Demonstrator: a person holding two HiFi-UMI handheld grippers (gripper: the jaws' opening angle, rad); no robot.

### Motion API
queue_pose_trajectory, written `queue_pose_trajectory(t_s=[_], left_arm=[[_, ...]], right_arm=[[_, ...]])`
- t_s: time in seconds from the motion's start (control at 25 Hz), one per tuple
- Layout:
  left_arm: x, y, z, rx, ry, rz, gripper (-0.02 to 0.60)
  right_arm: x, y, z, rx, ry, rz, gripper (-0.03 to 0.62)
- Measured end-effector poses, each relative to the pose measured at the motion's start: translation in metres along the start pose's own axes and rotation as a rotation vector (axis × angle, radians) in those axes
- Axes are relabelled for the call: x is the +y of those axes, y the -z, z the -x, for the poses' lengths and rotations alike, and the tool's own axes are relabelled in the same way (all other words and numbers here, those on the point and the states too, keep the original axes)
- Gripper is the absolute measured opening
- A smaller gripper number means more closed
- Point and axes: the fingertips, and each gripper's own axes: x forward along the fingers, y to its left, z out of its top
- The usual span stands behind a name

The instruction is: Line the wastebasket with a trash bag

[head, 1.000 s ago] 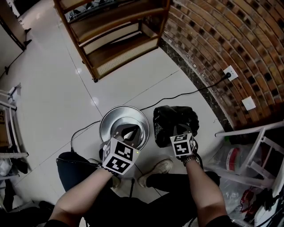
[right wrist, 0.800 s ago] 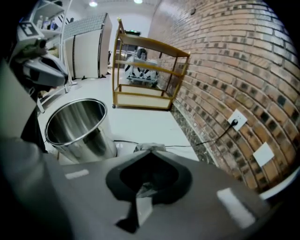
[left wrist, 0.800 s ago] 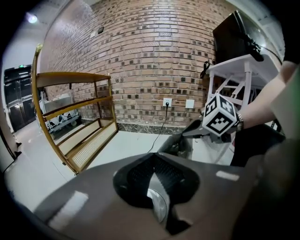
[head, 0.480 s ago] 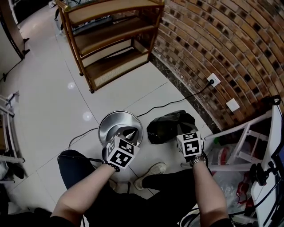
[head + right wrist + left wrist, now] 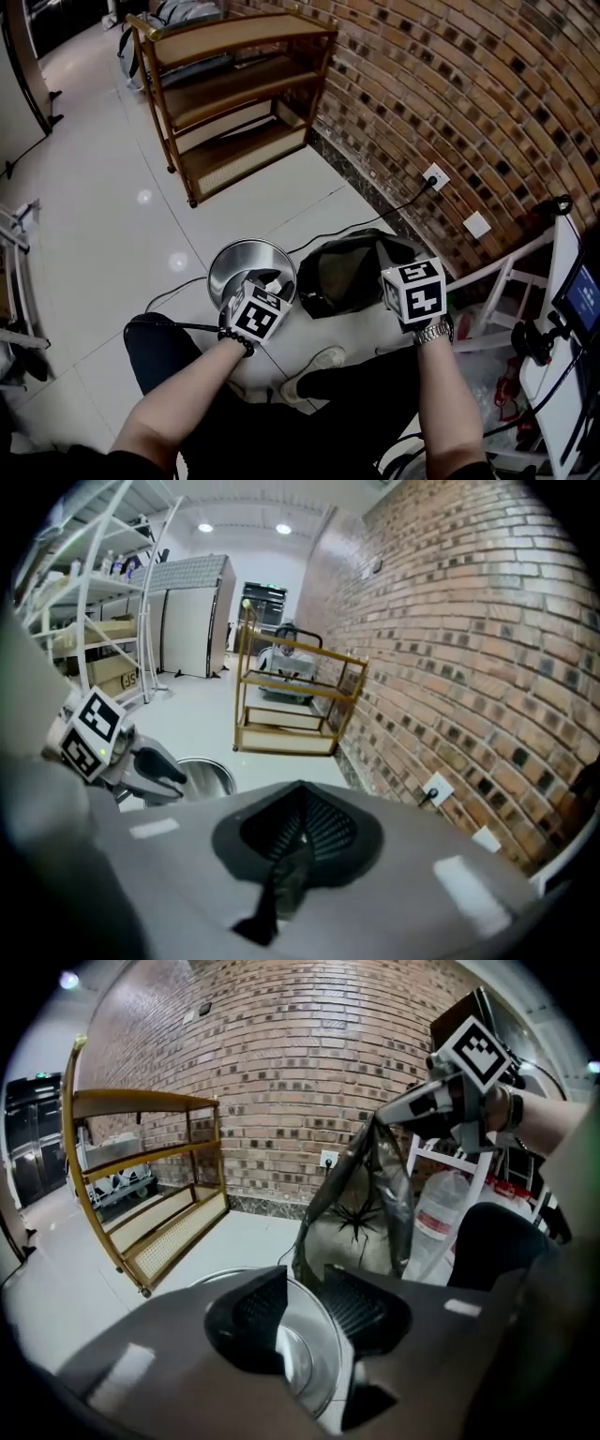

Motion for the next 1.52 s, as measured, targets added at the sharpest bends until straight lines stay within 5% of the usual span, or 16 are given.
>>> queue_pose_trajectory(t_s=[0.24, 1.04, 1.28, 1.36, 1.52], left_arm=[[-0.001, 0.017, 0.004, -0.001, 0.03, 0.166, 0.192], [0.011, 0.025, -0.01, -0.023, 0.123, 0.528, 0.221], [0.04, 0.036, -0.004, -0.05, 0.113, 0.711, 0.221], [0.047, 0.036, 0.001, -0.068, 0.137, 0.75, 0.192], [0.058, 0.023, 0.023, -0.142, 0.172, 0.765, 0.011]], right_arm=[[-0.001, -0.055, 0.033, -0.072, 0.016, 0.053, 0.003], [0.01, -0.145, 0.123, -0.234, -0.01, 0.14, 0.003], [0.02, -0.159, 0.137, -0.279, -0.062, 0.136, 0.003], [0.024, -0.161, 0.139, -0.287, -0.077, 0.146, 0.003], [0.031, -0.158, 0.138, -0.289, -0.114, 0.142, 0.003]])
